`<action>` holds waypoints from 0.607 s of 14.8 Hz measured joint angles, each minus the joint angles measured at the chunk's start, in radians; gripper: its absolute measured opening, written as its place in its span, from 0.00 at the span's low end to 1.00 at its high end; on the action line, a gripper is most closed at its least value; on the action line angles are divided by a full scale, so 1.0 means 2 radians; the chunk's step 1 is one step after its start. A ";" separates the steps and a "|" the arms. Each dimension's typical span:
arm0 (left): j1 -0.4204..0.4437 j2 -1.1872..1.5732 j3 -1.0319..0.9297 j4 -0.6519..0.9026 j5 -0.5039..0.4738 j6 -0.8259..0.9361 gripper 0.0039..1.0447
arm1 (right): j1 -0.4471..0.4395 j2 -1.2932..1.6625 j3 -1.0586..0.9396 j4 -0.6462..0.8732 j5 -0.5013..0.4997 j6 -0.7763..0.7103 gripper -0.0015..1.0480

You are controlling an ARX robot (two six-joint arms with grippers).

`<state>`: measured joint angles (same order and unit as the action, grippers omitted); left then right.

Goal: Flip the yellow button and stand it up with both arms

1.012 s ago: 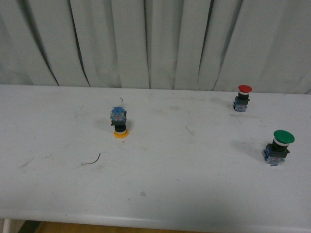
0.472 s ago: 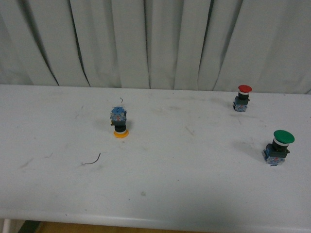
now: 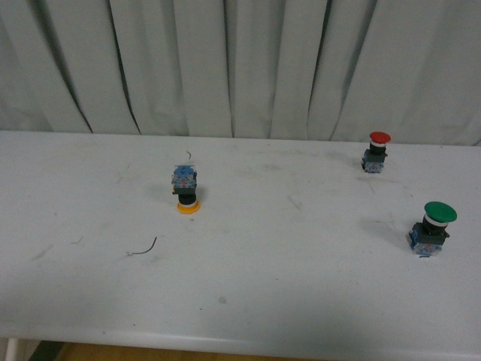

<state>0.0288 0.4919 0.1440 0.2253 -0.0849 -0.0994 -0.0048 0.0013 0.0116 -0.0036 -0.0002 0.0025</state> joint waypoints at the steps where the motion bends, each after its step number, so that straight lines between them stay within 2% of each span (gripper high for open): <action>1: 0.000 0.053 0.011 0.046 0.009 -0.001 0.94 | 0.000 0.000 0.000 0.000 0.000 0.000 0.94; 2: -0.007 0.165 0.044 0.140 0.023 0.001 0.94 | 0.000 0.000 0.000 0.000 0.000 0.000 0.94; 4: -0.027 0.361 0.151 0.220 0.044 0.008 0.94 | 0.000 0.000 0.000 0.000 0.000 0.000 0.94; 9: -0.068 0.658 0.411 0.105 0.050 0.014 0.94 | 0.000 0.000 0.000 0.000 0.000 0.000 0.94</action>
<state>-0.1081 1.8088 0.9665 0.4362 0.0147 -0.0708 -0.0048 0.0013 0.0116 -0.0032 -0.0006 0.0025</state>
